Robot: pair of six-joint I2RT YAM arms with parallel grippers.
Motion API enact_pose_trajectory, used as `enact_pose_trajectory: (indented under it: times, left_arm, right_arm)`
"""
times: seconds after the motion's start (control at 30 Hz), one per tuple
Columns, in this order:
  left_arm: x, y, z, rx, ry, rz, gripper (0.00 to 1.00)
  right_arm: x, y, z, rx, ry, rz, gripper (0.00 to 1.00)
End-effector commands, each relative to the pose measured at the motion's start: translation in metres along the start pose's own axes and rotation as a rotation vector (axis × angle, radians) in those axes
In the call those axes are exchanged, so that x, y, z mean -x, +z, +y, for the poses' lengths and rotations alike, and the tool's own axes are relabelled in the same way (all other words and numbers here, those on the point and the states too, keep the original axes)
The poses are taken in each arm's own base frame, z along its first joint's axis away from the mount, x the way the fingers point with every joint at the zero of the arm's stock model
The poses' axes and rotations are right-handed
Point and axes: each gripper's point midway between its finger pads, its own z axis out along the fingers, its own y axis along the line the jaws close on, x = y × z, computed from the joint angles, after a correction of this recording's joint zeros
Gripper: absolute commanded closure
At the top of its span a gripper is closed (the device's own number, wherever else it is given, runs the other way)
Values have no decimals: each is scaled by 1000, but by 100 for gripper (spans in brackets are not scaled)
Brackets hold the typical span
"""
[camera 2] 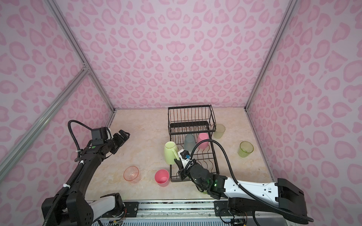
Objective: Load the cups into the dish rack
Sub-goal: 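Lower the light green mug with the right gripper into the rack's lower tier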
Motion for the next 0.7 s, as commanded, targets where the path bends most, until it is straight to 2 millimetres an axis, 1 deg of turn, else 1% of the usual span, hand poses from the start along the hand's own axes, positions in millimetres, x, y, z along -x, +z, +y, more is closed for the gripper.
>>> enact_pose_trajectory:
  times: [0.0,0.17,0.43,0.67]
  left_arm:
    - [3,2,-1,-2,10,-11,1]
    - [6,3,-6,-34,14,-26,1]
    - [3,6,-9,-61,11,-17,1]
    - [-1,13,-13,-95,-13,3,1]
  right_arm:
    - [16,-1,-10,-59,16,-101,93]
    - [5,-3,-25,-124,18,-104,93]
    - [-11,-2,-45,-223,-17,-101,93]
    - [-21,8,-53,-272,-39,-94,93]
